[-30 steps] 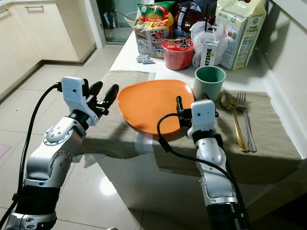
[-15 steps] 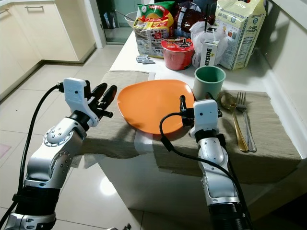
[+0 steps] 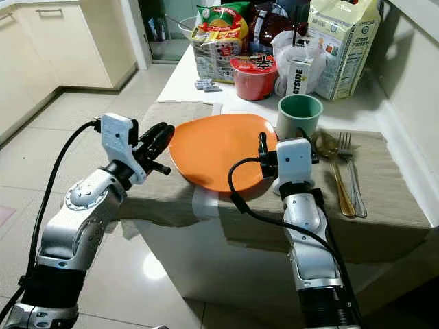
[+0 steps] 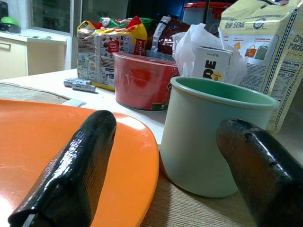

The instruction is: Setting the table

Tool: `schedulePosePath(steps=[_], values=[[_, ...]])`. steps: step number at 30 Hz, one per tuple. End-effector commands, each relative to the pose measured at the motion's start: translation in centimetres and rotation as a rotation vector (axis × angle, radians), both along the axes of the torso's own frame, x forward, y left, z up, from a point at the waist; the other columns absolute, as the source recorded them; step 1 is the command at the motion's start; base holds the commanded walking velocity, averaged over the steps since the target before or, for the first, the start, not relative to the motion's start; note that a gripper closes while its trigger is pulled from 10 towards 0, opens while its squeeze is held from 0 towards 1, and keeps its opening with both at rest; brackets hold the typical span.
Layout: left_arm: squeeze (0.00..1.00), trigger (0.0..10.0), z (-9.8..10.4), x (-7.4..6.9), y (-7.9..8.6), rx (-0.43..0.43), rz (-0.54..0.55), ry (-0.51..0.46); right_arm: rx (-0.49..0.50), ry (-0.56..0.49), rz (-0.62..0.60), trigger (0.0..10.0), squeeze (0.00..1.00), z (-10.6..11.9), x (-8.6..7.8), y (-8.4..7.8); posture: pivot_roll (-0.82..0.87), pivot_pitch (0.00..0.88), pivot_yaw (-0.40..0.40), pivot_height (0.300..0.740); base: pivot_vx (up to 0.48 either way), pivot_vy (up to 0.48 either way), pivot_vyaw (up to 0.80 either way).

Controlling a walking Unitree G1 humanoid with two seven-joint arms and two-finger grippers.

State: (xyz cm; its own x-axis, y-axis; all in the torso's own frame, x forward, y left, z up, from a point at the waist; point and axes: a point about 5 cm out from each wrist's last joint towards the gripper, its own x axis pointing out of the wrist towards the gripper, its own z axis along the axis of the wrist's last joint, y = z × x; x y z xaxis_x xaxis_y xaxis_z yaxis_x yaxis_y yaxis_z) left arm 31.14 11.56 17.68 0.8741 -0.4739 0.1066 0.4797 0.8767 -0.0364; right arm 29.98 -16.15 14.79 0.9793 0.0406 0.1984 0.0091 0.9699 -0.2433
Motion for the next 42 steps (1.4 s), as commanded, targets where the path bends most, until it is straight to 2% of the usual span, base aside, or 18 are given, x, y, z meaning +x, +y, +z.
schedulePosePath(steps=[1,6,10,11,22,31,42], values=[[0.00,0.0,0.2,0.2,0.1,0.017,-0.006,-0.009,0.006,-0.031,0.001,10.0,0.00,0.6,0.0,0.2,-0.19,0.001,0.100,0.740,0.000,0.000,0.00],[0.00,0.0,-0.1,0.0,-0.2,0.034,-0.018,-0.010,0.001,-0.030,0.005,10.0,0.00,0.7,-0.1,0.3,-0.19,0.004,0.100,0.740,0.000,0.000,0.00],[0.00,0.0,-0.5,0.1,-0.7,0.084,-0.059,0.005,-0.001,-0.033,0.005,10.0,0.00,0.7,0.0,0.4,-0.19,0.005,0.104,0.740,0.000,0.000,0.00],[0.00,10.0,-0.7,0.2,-0.6,0.101,-0.059,0.020,-0.001,-0.034,0.004,10.0,0.00,0.7,-0.1,0.4,-0.20,0.005,0.106,0.740,0.000,0.000,0.00],[0.00,10.0,-1.2,0.6,-0.6,0.126,-0.084,0.058,-0.006,-0.043,0.000,10.0,0.00,1.0,0.1,0.0,-0.20,0.000,0.106,0.740,0.000,0.000,0.00],[0.00,10.0,-3.1,0.2,-0.1,0.177,-0.104,0.166,-0.007,-0.041,0.007,10.0,0.00,1.2,0.2,-0.1,-0.20,0.000,0.093,0.740,0.000,0.000,0.00],[0.00,10.0,-4.5,-0.5,0.6,0.215,-0.157,0.258,0.020,-0.029,0.005,10.0,0.00,1.6,0.6,-0.5,-0.19,0.000,0.089,0.740,0.000,0.000,0.00]])
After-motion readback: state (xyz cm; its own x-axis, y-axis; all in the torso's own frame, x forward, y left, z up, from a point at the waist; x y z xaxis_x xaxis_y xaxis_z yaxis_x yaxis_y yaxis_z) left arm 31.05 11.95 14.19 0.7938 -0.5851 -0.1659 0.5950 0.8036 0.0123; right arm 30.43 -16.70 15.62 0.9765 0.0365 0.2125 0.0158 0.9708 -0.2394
